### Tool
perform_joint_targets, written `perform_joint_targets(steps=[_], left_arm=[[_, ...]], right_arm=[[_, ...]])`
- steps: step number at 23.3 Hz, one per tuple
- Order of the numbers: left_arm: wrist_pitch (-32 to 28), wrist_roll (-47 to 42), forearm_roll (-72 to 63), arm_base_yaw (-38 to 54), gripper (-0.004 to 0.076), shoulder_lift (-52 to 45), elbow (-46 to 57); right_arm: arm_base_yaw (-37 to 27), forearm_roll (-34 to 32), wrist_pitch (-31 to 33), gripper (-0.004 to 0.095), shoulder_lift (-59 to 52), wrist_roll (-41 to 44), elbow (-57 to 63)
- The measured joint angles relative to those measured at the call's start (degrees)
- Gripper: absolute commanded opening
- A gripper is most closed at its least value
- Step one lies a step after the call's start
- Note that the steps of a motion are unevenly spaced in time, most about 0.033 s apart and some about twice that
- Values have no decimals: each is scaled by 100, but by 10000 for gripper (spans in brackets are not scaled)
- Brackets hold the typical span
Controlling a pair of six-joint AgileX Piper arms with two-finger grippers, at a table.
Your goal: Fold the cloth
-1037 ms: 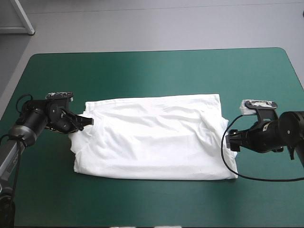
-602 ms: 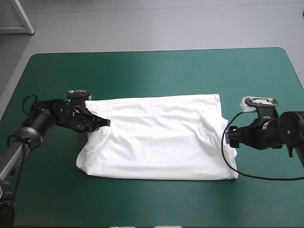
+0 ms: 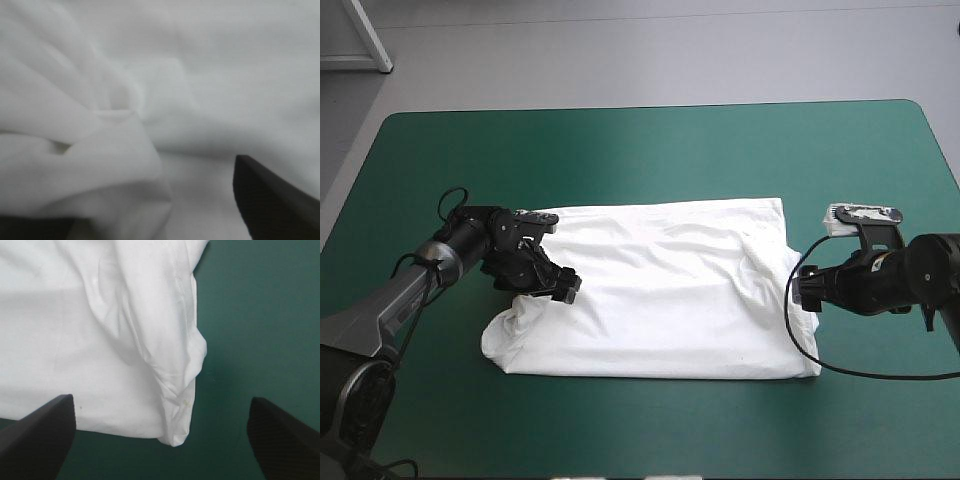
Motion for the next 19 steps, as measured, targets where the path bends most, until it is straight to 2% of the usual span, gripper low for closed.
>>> perform_joint_targets(steps=[6,10,19], left_arm=[[1013,-321,698,5,672,-347,-1087],[1646,-678,1371,5,672,-1026,-1241],[1732,-1040,1356,10,672,-1961,-354]], right_arm=[[0,-108,30,876,21,11,145],[0,-108,204,876,22,26,366],[0,-108,413,876,22,44,398]])
